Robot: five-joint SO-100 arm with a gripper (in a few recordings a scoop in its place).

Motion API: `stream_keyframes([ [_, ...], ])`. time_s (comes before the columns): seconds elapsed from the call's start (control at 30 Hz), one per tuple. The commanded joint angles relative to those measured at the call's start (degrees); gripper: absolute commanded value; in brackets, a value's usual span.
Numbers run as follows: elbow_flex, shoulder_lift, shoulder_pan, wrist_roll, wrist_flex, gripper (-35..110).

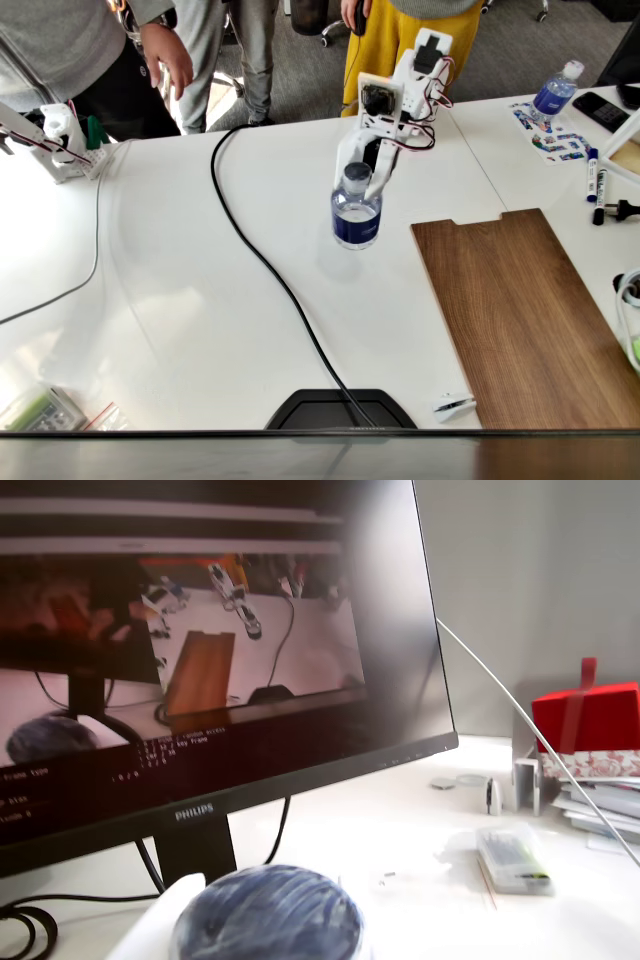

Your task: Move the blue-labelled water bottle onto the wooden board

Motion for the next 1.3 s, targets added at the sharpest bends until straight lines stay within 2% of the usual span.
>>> stream_keyframes([
  [0.0, -6.15, 5.71, -2.20, -1.14, 0.53, 0],
  [0.6, -5.71, 2.99, -17.40, -8.61, -7.03, 0],
  [0.8, -5.27, -1.67, -20.74, -12.48, -13.36, 0],
  [0.97, 6.15, 3.78, -23.29, -14.94, -16.79, 0],
  [1.27, 27.33, 13.71, -26.89, -15.64, -29.44, 0],
])
